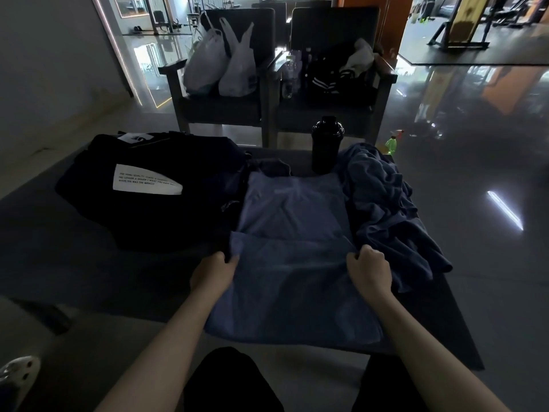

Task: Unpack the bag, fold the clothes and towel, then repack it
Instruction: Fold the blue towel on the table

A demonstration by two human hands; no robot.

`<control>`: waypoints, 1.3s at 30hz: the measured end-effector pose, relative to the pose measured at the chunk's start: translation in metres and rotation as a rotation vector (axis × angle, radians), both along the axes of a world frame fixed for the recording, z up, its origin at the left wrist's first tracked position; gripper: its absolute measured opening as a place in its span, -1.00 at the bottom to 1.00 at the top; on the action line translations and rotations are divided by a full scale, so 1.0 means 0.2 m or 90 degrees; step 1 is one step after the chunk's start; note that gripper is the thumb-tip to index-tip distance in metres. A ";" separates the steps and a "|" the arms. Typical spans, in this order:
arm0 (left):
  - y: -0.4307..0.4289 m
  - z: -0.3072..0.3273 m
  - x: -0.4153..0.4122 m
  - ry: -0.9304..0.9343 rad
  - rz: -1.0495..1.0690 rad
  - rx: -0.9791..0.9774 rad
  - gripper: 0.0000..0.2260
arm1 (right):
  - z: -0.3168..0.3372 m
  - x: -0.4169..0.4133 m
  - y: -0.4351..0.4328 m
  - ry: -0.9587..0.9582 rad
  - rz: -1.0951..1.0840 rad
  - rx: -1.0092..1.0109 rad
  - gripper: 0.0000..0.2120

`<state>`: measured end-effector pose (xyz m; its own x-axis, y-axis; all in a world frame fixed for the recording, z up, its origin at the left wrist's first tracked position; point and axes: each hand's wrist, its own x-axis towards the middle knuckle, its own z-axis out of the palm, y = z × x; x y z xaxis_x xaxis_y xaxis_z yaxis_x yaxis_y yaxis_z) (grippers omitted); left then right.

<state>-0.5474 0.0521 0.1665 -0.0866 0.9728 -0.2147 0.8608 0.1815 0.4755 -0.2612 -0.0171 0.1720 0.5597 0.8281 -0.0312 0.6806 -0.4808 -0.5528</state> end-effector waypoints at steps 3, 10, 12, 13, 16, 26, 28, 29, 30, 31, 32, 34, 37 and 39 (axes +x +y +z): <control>0.01 0.00 0.02 0.049 -0.002 0.001 -0.59 | 0.00 0.01 0.03 -0.026 -0.004 -0.031 -0.76; 0.01 -0.03 0.01 0.143 -0.027 0.062 -0.69 | -0.06 0.03 0.02 -0.133 0.000 -0.046 -0.75; 0.01 -0.03 0.01 0.152 -0.032 0.078 -0.70 | -0.05 0.03 0.02 -0.136 0.006 -0.045 -0.75; 0.01 -0.04 0.01 0.157 -0.032 0.082 -0.70 | -0.05 0.03 0.02 -0.147 0.011 -0.054 -0.76; 0.03 -0.03 0.03 0.169 -0.047 0.150 -0.69 | -0.03 0.01 0.05 -0.249 0.017 -0.045 -0.80; 0.20 -0.10 0.14 0.256 -0.314 0.075 -0.49 | -0.12 0.07 0.21 -0.381 0.176 0.008 -0.85; 0.22 -0.10 0.15 0.259 -0.302 0.120 -0.50 | -0.09 0.07 0.24 -0.377 0.184 0.034 -0.85; 0.24 -0.09 0.16 0.252 -0.300 0.142 -0.51 | -0.07 0.08 0.28 -0.353 0.189 0.059 -0.85; 0.27 -0.07 0.18 0.230 -0.296 0.162 -0.52 | -0.05 0.09 0.32 -0.320 0.189 0.082 -0.86; 0.32 -0.05 0.21 0.200 -0.291 0.178 -0.53 | -0.03 0.10 0.37 -0.289 0.187 0.092 -0.85; 0.37 -0.03 0.25 0.170 -0.287 0.185 -0.55 | 0.00 0.11 0.42 -0.263 0.184 0.089 -0.81; 0.47 0.00 0.31 0.127 -0.272 0.176 -0.56 | 0.03 0.14 0.53 -0.217 0.167 0.073 -0.72; 0.63 0.03 0.38 0.112 -0.220 0.137 -0.57 | 0.04 0.19 0.67 -0.166 0.140 0.025 -0.66; 0.72 0.03 0.42 0.116 -0.163 0.093 -0.57 | 0.03 0.21 0.75 -0.144 0.132 -0.008 -0.66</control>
